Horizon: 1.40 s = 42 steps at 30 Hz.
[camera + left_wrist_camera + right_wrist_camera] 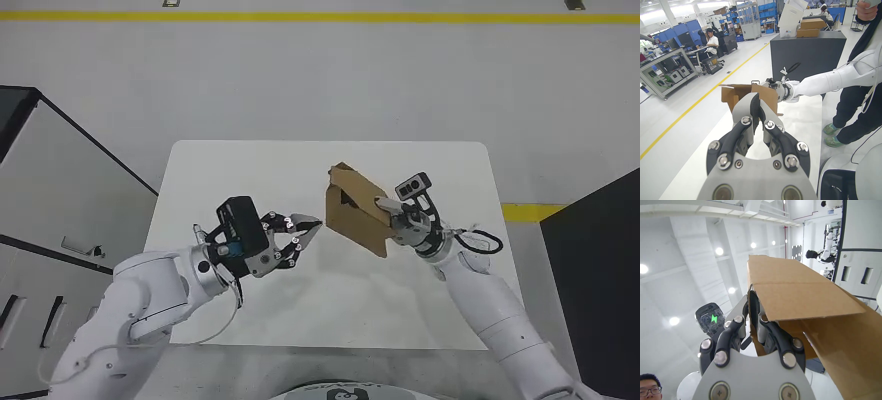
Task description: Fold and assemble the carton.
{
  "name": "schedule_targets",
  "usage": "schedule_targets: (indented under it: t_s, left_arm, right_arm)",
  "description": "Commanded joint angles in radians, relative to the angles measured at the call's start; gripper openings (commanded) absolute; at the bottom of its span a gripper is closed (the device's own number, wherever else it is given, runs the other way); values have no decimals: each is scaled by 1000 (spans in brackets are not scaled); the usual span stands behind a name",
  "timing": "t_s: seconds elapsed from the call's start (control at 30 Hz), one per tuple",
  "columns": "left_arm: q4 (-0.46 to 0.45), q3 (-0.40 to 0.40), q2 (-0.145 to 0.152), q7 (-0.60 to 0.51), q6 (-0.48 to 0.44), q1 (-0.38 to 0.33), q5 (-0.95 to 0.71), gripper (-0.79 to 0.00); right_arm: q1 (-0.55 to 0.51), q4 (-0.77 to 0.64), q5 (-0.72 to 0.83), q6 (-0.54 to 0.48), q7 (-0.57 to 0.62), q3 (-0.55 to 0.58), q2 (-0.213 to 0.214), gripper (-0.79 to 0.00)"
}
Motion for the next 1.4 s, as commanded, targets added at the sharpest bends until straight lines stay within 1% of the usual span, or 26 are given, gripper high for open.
schedule_targets:
  t_s: [0.0, 0.23, 0.63, 1.13, 1.37]
  left_arm:
    - [2, 8, -1, -4, 2, -6, 0, -785]
    - [16, 27, -2, -14, 4, -20, -8, -785]
    - [33, 45, -1, -36, -18, -36, -21, -785]
    - [37, 91, 0, -68, -54, -57, -11, -785]
    - [43, 101, -1, -75, -31, -72, -15, -785]
  right_arm:
    - [-3, -14, -30, -8, -3, 1, 1, -785]
    - [-14, -47, -74, -42, 20, 2, 0, -785]
    - [-27, -68, -61, -99, 98, 13, -5, -785]
    - [-25, -63, -75, -88, 135, 22, -6, -785]
    - [-20, -51, -67, -82, 157, 25, -8, -785]
